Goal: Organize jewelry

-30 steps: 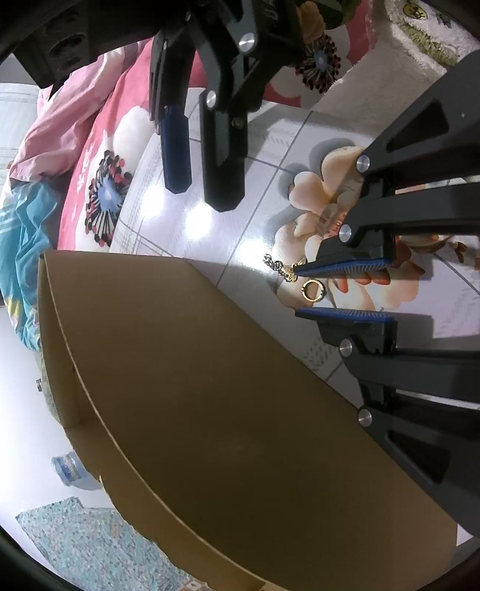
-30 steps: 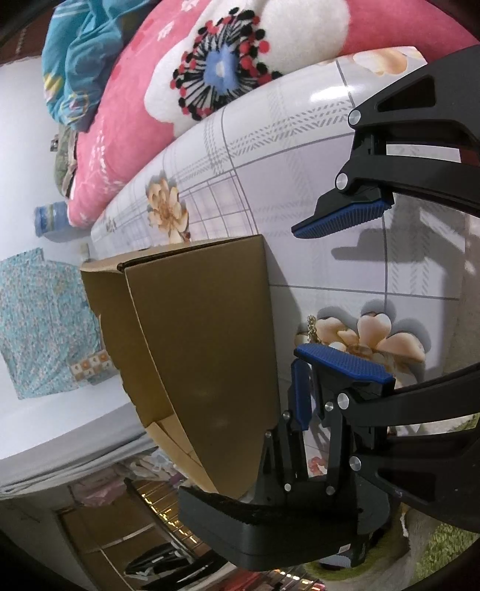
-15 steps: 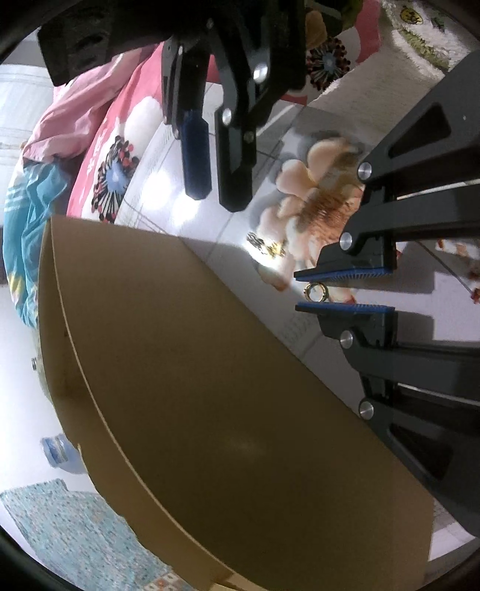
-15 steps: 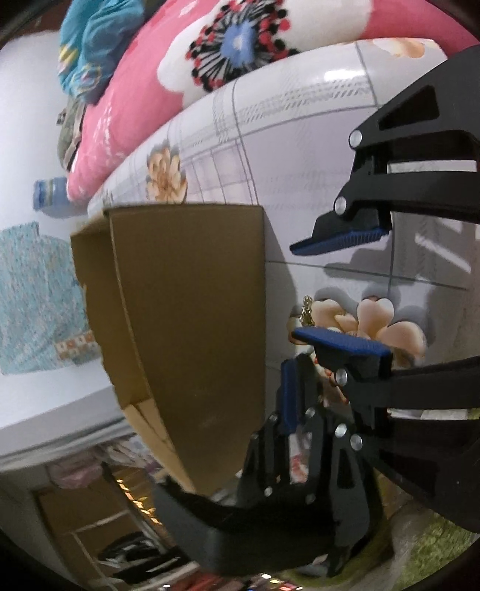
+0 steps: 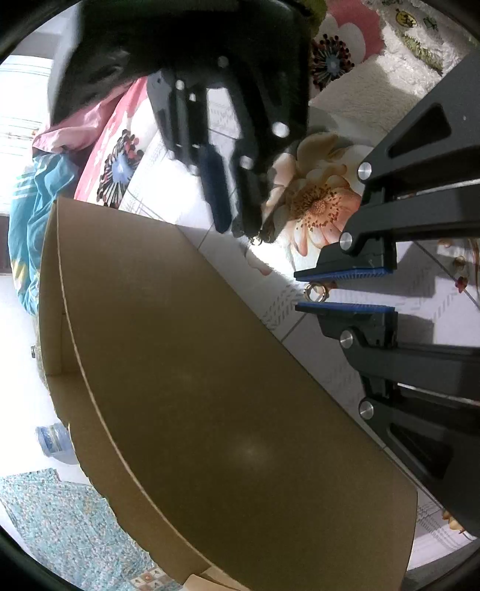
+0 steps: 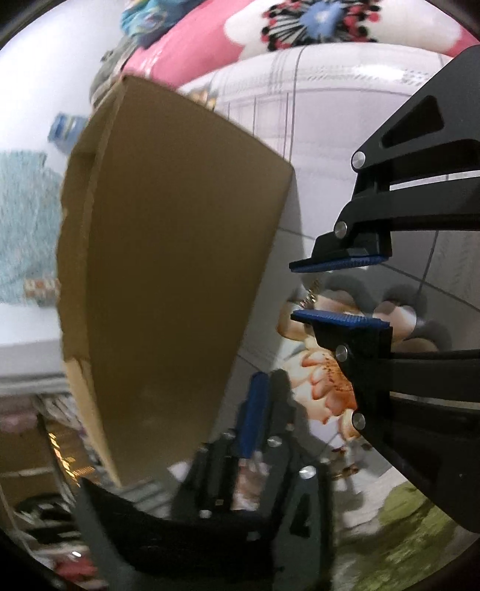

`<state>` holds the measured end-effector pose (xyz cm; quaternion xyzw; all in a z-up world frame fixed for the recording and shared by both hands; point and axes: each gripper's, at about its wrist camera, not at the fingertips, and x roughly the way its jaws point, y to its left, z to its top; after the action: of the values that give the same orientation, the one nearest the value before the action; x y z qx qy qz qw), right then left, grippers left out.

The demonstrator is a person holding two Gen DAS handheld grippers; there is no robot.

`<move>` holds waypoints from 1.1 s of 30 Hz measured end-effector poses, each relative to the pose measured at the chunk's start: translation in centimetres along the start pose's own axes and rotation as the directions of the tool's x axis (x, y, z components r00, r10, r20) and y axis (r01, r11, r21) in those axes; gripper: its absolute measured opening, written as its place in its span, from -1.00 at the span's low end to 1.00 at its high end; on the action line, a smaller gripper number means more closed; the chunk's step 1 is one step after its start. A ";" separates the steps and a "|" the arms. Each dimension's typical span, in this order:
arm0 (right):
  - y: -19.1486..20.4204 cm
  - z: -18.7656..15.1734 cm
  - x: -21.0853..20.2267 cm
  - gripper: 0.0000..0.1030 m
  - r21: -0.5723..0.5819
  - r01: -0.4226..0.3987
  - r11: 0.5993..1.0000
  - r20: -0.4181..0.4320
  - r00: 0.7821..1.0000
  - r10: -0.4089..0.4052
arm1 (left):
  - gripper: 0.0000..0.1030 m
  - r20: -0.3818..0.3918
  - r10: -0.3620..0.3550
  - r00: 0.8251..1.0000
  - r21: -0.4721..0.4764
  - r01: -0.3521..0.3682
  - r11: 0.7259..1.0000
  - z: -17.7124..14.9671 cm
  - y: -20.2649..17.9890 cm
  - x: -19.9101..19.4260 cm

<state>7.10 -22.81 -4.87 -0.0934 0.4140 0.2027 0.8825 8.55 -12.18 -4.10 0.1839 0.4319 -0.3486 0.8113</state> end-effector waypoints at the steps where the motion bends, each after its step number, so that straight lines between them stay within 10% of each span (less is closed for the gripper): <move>1: 0.2 0.1 0.1 -0.70 -0.014 -0.002 1.000 -0.004 1.000 0.002 | -0.80 0.000 0.000 1.000 -0.001 0.000 1.000 0.0 0.0 0.0; 10: 0.4 0.4 0.2 -1.00 0.000 -0.048 0.999 -0.032 0.998 0.048 | -0.80 0.002 -0.001 1.000 -0.003 0.001 1.000 -0.1 0.1 -0.2; 21: -0.2 0.0 -0.6 -1.00 0.096 -0.047 0.994 -0.012 0.999 0.048 | -0.80 0.002 -0.002 1.000 0.000 0.002 1.000 -0.1 0.0 -0.3; 27: -0.3 1.3 0.2 -0.65 0.047 -0.028 0.998 -0.014 0.999 0.029 | -0.80 0.002 -0.001 1.000 0.002 0.001 1.000 -0.1 -0.1 -0.2; 33: 0.2 1.6 0.8 -0.86 -0.011 -0.001 1.000 -0.050 0.999 0.001 | -0.80 0.003 -0.001 1.000 0.002 0.001 1.000 -0.1 -0.1 -0.2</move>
<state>8.62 -21.85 -4.46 -0.1030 0.4348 0.2030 0.8713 8.31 -12.11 -4.01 0.1842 0.4305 -0.3496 0.8115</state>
